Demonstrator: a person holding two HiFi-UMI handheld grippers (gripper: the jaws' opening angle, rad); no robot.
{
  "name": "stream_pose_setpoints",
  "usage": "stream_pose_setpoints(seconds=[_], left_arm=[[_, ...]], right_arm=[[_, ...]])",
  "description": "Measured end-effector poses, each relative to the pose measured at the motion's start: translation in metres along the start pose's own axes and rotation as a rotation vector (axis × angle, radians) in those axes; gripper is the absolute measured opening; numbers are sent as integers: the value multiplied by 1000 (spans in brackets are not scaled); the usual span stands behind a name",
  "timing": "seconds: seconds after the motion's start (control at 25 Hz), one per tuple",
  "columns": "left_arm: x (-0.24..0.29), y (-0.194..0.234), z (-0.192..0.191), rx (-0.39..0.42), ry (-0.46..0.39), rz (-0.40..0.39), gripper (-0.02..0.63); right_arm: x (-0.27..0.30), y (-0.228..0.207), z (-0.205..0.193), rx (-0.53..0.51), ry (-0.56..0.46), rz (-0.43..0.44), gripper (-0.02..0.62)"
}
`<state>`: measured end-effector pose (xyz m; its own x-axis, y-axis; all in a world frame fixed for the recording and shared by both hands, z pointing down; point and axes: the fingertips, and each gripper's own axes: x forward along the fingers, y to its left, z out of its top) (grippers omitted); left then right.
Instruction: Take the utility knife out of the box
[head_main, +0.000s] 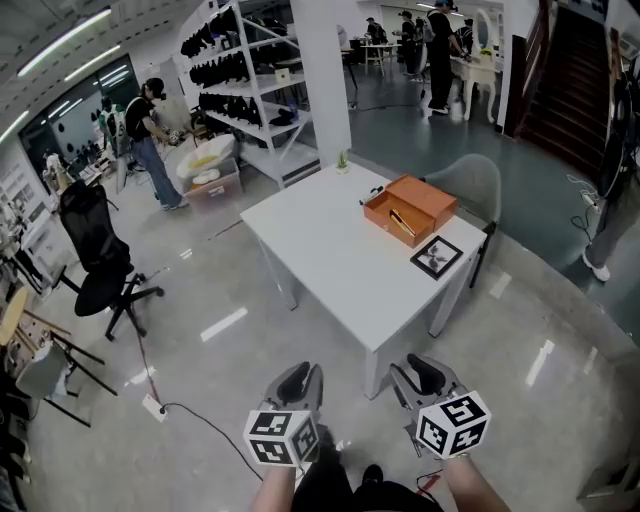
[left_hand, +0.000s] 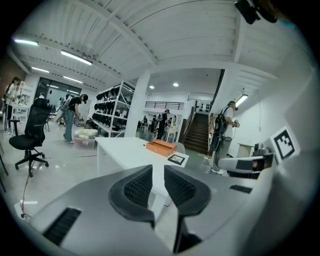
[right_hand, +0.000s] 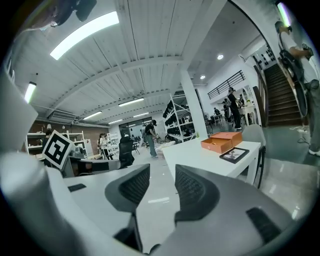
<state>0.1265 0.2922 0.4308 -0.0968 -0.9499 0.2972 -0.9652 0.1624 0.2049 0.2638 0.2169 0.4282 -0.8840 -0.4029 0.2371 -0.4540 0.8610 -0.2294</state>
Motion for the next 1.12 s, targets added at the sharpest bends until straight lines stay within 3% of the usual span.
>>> stream_pose_setpoints(seconds=[0.28, 0.56, 0.8, 1.12], left_arm=[[38, 44, 8, -10, 15, -12, 75], [99, 119, 32, -19, 27, -58, 99], [155, 183, 57, -6, 68, -119, 121], [208, 235, 89, 32, 83, -214, 137]], right_arm=[[56, -8, 5, 8, 23, -11, 170], [148, -16, 24, 8, 40, -50, 193], [226, -20, 49, 13, 52, -119, 195], [293, -37, 75, 70, 16, -239, 196]])
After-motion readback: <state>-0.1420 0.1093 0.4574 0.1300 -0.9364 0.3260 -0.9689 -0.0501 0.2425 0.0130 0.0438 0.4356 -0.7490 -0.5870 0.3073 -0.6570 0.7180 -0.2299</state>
